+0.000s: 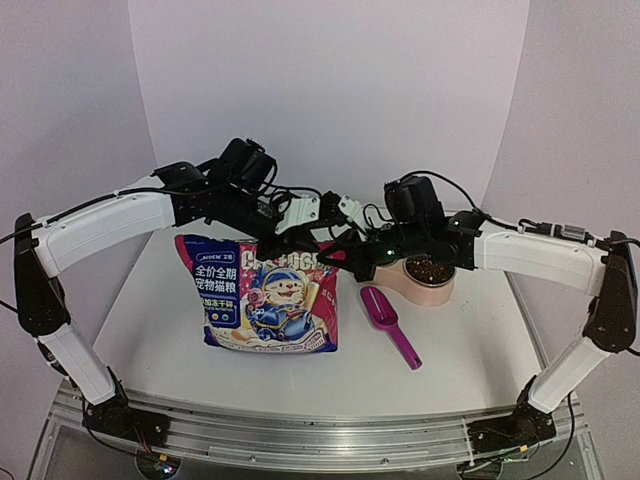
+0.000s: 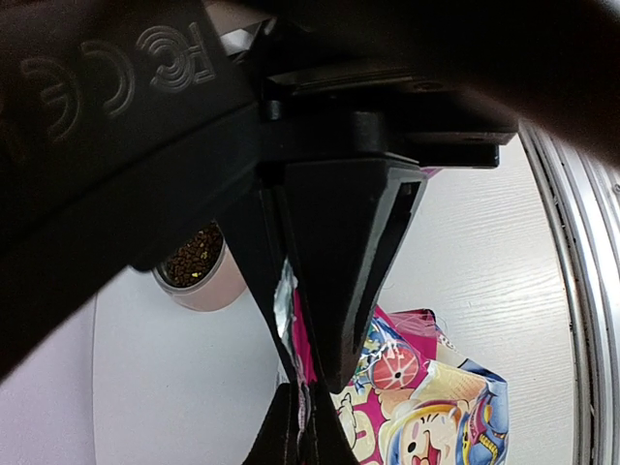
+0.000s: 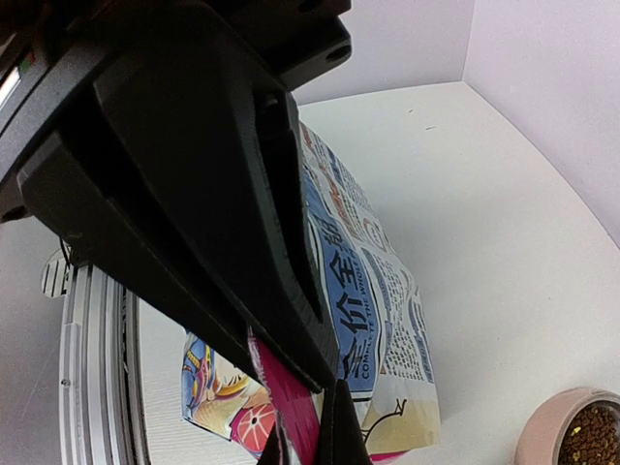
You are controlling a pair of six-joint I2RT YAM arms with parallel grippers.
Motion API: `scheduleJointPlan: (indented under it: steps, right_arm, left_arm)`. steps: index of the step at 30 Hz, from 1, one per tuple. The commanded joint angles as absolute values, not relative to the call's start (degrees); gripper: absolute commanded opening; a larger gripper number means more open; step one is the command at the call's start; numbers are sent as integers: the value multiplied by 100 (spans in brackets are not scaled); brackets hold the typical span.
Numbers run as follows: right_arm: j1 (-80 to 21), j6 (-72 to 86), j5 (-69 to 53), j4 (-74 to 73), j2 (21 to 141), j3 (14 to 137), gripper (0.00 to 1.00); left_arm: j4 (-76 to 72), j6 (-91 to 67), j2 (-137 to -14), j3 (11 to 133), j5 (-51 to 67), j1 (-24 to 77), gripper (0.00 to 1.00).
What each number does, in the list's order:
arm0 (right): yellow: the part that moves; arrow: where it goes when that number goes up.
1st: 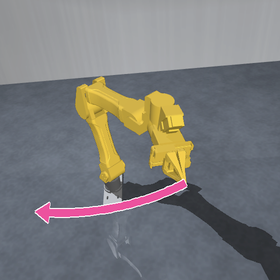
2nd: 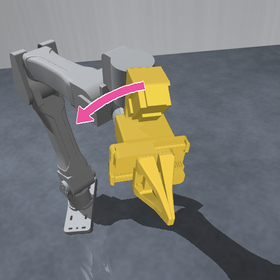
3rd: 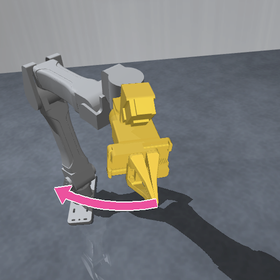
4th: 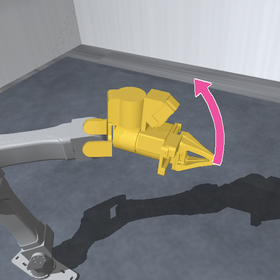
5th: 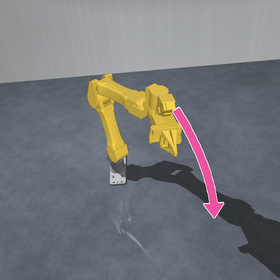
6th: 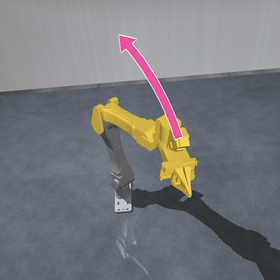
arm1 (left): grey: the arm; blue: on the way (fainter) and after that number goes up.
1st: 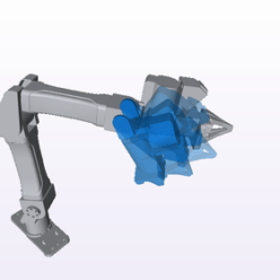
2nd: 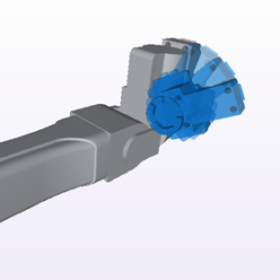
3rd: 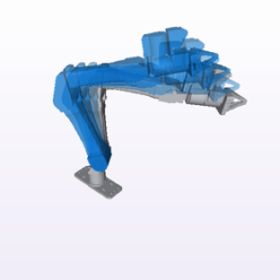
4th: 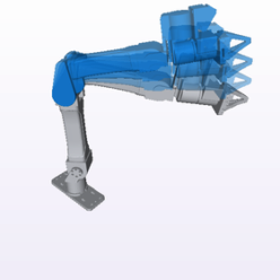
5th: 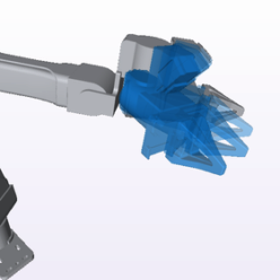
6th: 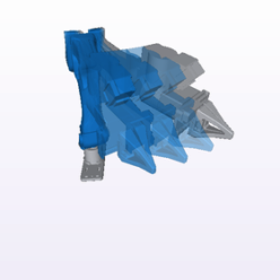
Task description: Serve the pet food
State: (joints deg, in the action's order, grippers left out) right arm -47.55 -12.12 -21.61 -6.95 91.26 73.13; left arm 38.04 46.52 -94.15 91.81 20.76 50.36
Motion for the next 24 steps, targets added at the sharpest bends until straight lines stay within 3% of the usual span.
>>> scheduleJointPlan:
  steps: [1,3,5,6,9,11,17,24]
  right_arm:
    - [-4789,-1088,-2380,-149,8571,7433,0]
    - [-4788,-1098,-2364,-149,8556,7432,0]
    - [-4784,-1106,-2351,-153,8537,7435,0]
    - [-4786,-1107,-2353,-152,8529,7440,0]
    - [-4789,-1107,-2357,-151,8538,7448,0]
    - [-4782,-1112,-2356,-151,8548,7456,0]
    - [-4785,-1124,-2364,-154,8570,7512,0]
    - [-4785,-1125,-2324,-165,8570,7488,0]
  left_arm:
    - [3818,4754,-9265,9155,1841,5098,0]
    - [3947,4756,-9242,9153,1658,5086,5]
    - [4110,4827,-9188,9117,1456,5013,27]
    - [4182,4875,-9162,9108,1427,4945,31]
    - [4399,4969,-9104,9151,1327,4765,33]
    - [4572,5008,-9088,9222,1324,4721,30]
    - [4822,4988,-9083,9238,1463,4720,1]
    - [4654,4879,-8894,9268,1853,4715,0]
